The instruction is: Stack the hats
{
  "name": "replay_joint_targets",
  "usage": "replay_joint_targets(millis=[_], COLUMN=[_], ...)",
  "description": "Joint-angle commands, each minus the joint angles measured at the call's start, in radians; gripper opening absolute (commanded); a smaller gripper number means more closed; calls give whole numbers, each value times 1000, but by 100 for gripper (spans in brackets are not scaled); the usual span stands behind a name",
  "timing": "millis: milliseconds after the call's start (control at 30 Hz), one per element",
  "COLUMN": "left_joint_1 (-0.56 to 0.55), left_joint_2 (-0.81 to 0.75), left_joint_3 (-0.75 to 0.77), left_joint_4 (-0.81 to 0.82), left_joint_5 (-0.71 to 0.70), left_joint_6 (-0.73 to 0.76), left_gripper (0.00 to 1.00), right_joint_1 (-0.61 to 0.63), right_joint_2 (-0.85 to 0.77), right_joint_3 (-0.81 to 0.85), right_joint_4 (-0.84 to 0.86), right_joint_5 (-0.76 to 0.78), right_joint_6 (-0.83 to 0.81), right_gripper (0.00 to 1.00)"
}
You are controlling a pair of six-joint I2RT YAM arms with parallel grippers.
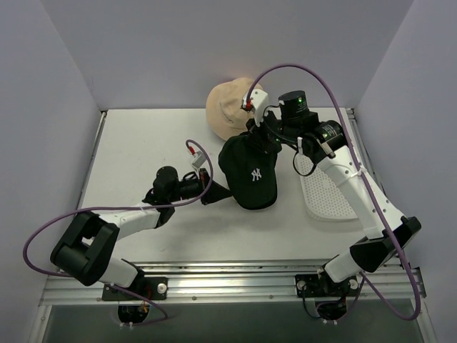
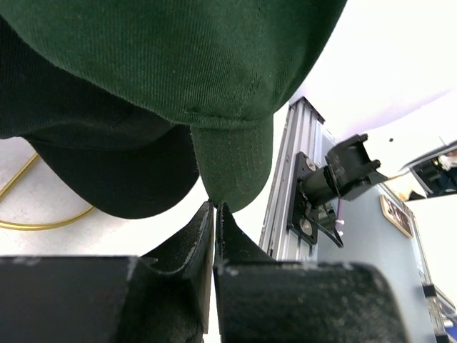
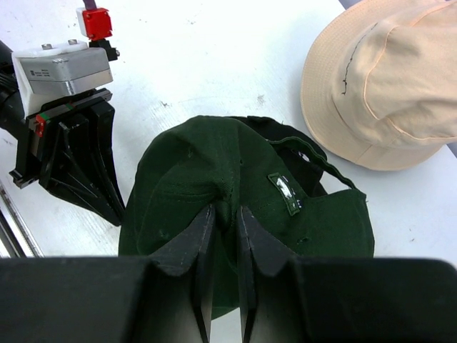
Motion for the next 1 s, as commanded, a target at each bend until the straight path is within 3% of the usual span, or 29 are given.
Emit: replay_joint_targets(millis=[0, 300, 400, 633, 967], left_joint_1=[-17, -37, -37, -38, -66], left_joint_2=[-19, 75, 112, 142, 142], left_joint_3=[-10, -22, -29, -39, -30], left_joint_4=[34, 117, 166, 197, 181], left_joint_5=[-49, -83, -83, -89, -108], left_joint_6=[19, 7, -9, -10, -2], left_gripper=[2, 2, 2, 2, 2], right_joint_1=[0, 0, -2, -2, 0], right_joint_2=[6, 32, 63, 23, -18], right_joint_3=[49, 26, 35, -20, -79], right_joint_4=[9, 38, 41, 93, 187], right_joint_5=[37, 68, 73, 79, 184], right_joint_6=[-16, -28, -24, 28, 172], right_gripper=[2, 13, 22, 60, 64])
